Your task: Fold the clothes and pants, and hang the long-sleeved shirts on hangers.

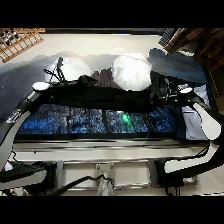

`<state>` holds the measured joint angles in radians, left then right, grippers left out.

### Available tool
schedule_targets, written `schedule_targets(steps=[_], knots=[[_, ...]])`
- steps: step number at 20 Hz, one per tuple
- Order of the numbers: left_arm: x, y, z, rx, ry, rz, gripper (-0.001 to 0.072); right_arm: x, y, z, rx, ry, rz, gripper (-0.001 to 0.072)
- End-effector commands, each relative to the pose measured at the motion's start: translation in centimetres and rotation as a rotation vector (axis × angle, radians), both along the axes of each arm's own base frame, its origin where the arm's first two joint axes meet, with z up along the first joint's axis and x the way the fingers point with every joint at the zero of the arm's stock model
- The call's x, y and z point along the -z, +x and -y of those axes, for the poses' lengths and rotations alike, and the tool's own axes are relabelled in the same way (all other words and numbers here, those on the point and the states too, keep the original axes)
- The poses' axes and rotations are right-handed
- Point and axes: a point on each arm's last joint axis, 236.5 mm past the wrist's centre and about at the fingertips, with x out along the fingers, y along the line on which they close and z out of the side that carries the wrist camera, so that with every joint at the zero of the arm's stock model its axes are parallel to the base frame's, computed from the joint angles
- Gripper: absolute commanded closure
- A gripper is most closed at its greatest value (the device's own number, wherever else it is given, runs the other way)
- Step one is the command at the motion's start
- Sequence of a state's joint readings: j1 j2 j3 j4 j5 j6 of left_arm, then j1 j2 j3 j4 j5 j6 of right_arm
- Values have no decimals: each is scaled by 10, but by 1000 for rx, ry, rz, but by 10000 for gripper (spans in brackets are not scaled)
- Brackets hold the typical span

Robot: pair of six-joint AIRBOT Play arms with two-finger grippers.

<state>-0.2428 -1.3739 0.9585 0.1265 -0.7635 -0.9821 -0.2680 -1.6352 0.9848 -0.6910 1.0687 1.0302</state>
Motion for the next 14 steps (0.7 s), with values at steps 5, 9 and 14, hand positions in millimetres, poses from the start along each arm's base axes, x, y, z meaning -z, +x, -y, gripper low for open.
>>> schedule_targets(steps=[5,9,14], knots=[[57,-50,26,343,283,-47,583,-30,3,-1,7,32,-67,687],[91,-48,27,469,438,-126,584,-64,22,24,15,-71,-90,688],[123,-42,88,529,480,-173,584,-117,43,40,95,-108,-117,688]])
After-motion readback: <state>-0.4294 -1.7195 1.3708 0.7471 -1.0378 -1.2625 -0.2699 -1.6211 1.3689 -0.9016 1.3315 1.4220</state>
